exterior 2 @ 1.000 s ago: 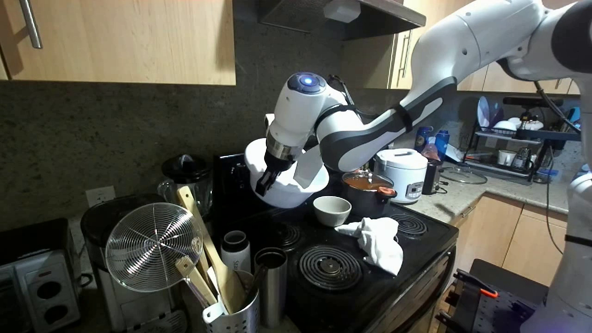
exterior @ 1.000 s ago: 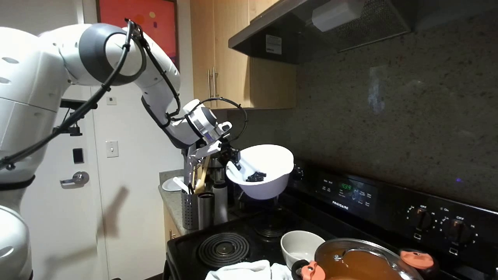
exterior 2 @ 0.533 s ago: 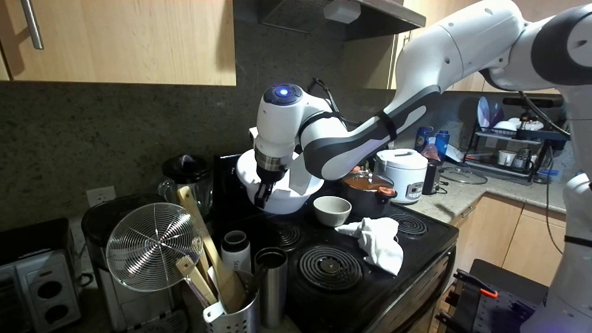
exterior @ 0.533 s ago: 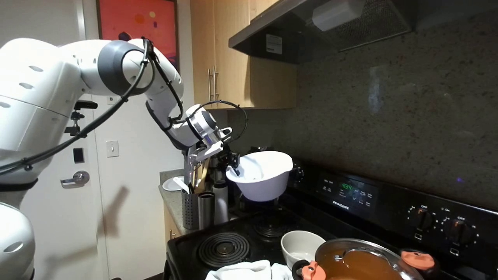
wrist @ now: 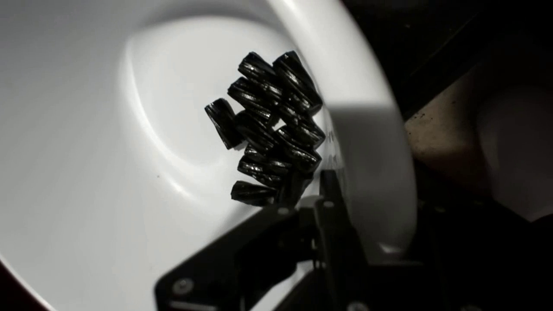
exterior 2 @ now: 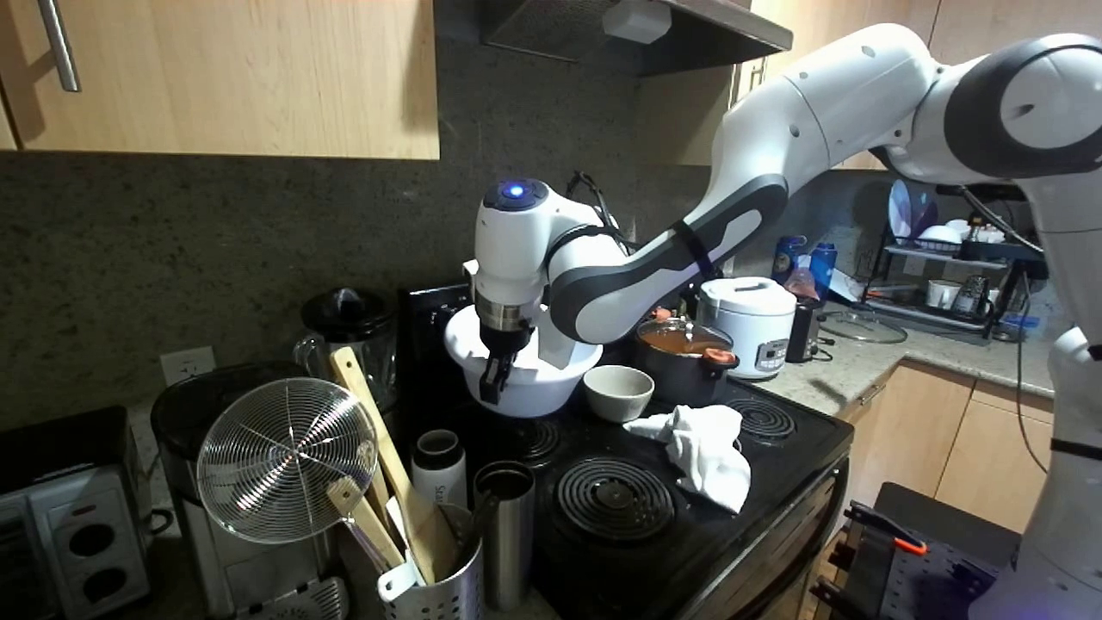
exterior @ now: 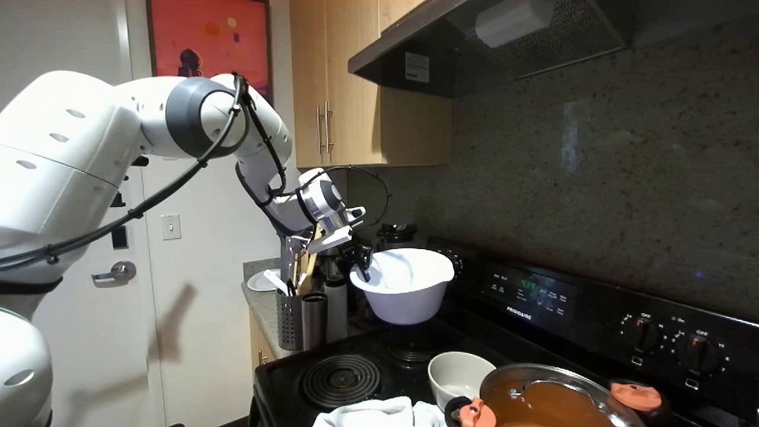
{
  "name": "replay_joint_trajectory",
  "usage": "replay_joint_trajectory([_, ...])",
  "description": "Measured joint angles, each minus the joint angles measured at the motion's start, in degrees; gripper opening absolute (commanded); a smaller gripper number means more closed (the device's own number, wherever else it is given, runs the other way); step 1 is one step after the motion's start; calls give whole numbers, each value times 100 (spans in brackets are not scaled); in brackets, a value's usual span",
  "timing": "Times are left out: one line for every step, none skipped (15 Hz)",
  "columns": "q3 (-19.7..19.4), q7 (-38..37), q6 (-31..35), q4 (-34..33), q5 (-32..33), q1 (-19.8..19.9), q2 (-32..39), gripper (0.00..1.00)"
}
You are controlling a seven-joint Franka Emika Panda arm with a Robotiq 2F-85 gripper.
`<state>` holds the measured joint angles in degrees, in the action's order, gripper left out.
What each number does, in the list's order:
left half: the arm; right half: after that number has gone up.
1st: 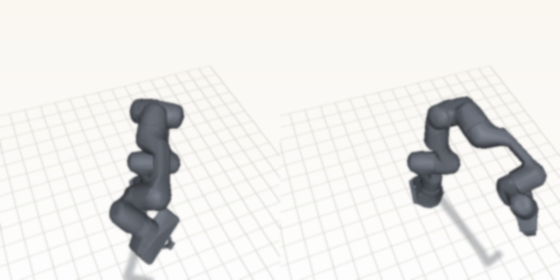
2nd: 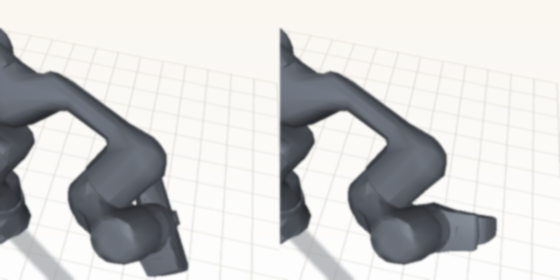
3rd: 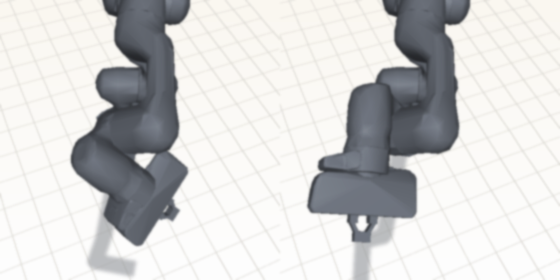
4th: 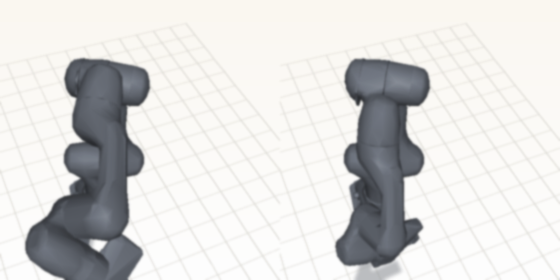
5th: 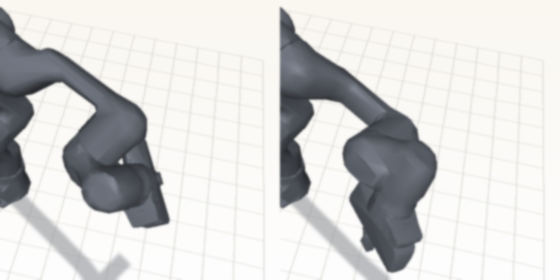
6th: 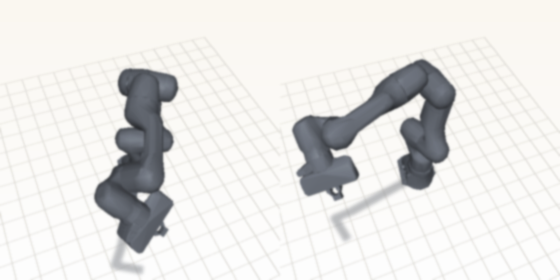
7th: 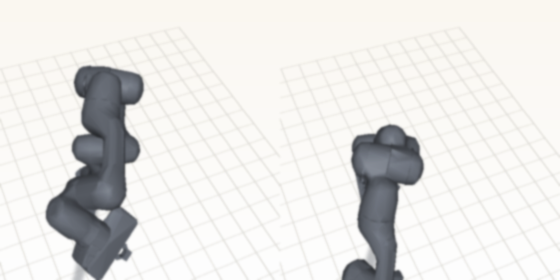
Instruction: Move the white bottle closer to the silver bottle then move the large white bowl to the back left of the stove, then move the small white bowl to the front left of the stove
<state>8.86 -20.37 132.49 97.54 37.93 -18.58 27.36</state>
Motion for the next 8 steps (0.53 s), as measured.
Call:
replay_joint_trajectory([-23, 108, 14, -27, -108, 12, 45, 6])
replay_joint_trajectory([-57, 198, 30, -45, -192, 13, 87, 6])
replay_joint_trajectory([-93, 276, 40, -61, -268, 13, 128, 6])
replay_joint_trajectory([-127, 355, 45, -78, -341, 13, 168, 6])
replay_joint_trajectory([-156, 429, 48, -91, -393, 16, 206, 6])
replay_joint_trajectory([-189, 484, 59, -97, -444, 16, 243, 6])
replay_joint_trajectory([-222, 552, 82, -98, -499, 16, 279, 6])
replay_joint_trajectory([-249, 586, 119, -98, -553, 16, 315, 6])
